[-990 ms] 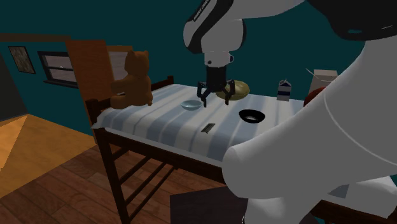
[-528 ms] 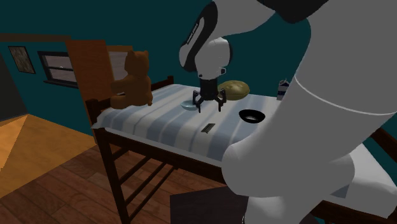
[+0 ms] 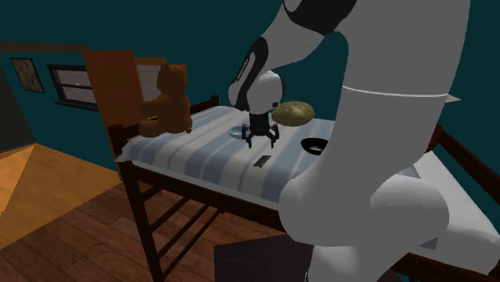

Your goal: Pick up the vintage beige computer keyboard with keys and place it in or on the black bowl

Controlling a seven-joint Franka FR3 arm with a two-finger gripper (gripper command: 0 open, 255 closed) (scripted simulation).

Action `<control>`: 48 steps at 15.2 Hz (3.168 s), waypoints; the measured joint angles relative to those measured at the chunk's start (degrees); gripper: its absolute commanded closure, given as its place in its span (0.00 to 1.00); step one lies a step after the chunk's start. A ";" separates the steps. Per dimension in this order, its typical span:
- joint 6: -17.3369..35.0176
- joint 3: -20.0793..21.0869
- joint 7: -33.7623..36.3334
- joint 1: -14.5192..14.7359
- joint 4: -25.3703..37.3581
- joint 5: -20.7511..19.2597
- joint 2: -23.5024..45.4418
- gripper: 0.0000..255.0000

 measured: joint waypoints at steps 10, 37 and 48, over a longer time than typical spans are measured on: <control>4.86 -4.00 16.02 1.42 15.87 -10.20 20.90 0.00; 7.45 -5.04 17.24 1.65 17.00 -11.69 24.60 1.00; 1.15 -3.67 14.38 0.76 18.35 -8.82 19.34 1.00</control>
